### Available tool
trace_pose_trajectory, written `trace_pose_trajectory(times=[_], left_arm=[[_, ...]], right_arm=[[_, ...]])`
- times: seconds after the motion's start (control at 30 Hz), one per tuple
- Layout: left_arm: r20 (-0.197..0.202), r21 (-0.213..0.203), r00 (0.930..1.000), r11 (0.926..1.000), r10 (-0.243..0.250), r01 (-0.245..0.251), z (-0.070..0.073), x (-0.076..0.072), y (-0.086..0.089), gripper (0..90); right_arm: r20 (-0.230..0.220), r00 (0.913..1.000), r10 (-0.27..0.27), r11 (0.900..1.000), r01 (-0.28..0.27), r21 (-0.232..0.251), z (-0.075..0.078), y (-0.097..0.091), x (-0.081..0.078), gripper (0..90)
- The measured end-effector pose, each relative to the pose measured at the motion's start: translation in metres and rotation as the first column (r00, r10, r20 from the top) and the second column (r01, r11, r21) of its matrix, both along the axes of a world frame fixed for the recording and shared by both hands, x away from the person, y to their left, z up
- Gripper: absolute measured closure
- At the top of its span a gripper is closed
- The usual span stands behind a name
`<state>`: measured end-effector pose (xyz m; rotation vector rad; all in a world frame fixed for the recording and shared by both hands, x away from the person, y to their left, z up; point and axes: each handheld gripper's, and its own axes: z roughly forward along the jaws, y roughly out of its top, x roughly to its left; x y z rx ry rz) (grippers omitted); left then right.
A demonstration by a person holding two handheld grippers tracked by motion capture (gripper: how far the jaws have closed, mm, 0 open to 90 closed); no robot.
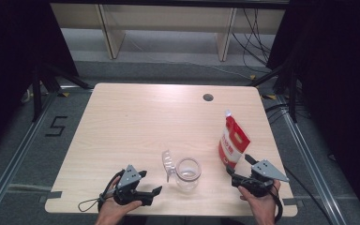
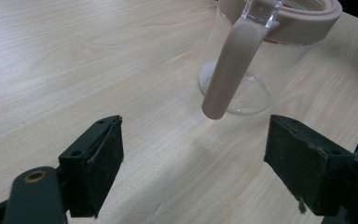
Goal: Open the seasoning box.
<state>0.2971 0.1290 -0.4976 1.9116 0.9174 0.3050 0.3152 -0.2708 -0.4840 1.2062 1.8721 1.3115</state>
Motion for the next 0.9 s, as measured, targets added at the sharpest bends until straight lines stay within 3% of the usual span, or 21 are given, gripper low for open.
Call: trace_pose_trajectory(times=[0.17, 0.27, 0.4, 0.43, 0.47, 0.53, 0.7, 0.73, 0.8, 0.87, 0.9], left_arm=[[0.002, 0.01, 0.9998, 0.9998, -0.018, 0.018, 0.001, 0.001, 0.001, 18.8], [0.006, 0.007, 0.9999, 0.9999, -0.013, 0.013, 0.001, 0.001, 0.0, 18.8], [0.011, 0.01, 0.9997, 0.9998, -0.02, 0.019, 0.001, 0.001, 0.001, 18.9], [0.012, 0.004, 0.9998, 0.9999, -0.013, 0.013, 0.001, 0.0, 0.001, 18.9], [0.012, 0.005, 0.9998, 0.9999, -0.014, 0.014, 0.001, 0.0, 0.001, 18.9], [0.007, 0.01, 0.9999, 0.9999, -0.014, 0.014, 0.001, 0.0, 0.001, 18.9], [0.012, 0.007, 0.9996, 0.9996, -0.027, 0.027, 0.001, 0.0, -0.001, 19.4], [0.014, 0.01, 0.9996, 0.9997, -0.024, 0.024, 0.001, 0.0, -0.001, 19.6], [0.018, 0.007, 0.9997, 0.9998, -0.017, 0.017, 0.0, 0.0, -0.001, 19.6], [0.01, 0.01, 0.9997, 0.9997, -0.022, 0.022, 0.001, 0.0, 0.0, 19.7], [0.011, 0.01, 0.9996, 0.9997, -0.024, 0.024, 0.001, 0.0, 0.0, 19.7]], right_arm=[[0.021, 0.9998, -0.002, 1.0, 0.002, -0.004, -0.005, 0.0, 0.008, 18.4], [0.031, 0.9995, 0.003, 0.9993, -0.002, -0.037, -0.007, 0.001, 0.012, 18.8], [0.016, 0.9998, 0.01, 0.9998, -0.009, -0.016, -0.009, 0.004, 0.015, 19.3], [-0.015, 0.9998, -0.01, 0.9999, 0.01, 0.005, -0.009, 0.006, 0.012, 19.4], [0.011, 0.9998, 0.019, 0.9997, -0.019, -0.019, -0.01, 0.003, 0.016, 18.5], [0.027, 0.9996, 0.007, 0.9999, -0.007, -0.015, -0.011, 0.005, 0.018, 17.0], [0.018, 0.9998, -0.004, 0.9987, 0.004, -0.05, -0.013, 0.007, 0.022, 16.7], [0.048, 0.9989, -0.001, 0.9984, 0.003, -0.057, -0.015, 0.007, 0.025, 17.0], [0.037, 0.9993, -0.009, 0.9988, 0.011, -0.047, -0.016, 0.008, 0.027, 17.1], [0.039, 0.999, -0.022, 0.997, 0.025, -0.073, -0.016, 0.008, 0.029, 17.4], [0.036, 0.999, -0.026, 0.9978, 0.028, -0.061, -0.017, 0.008, 0.03, 17.5]])
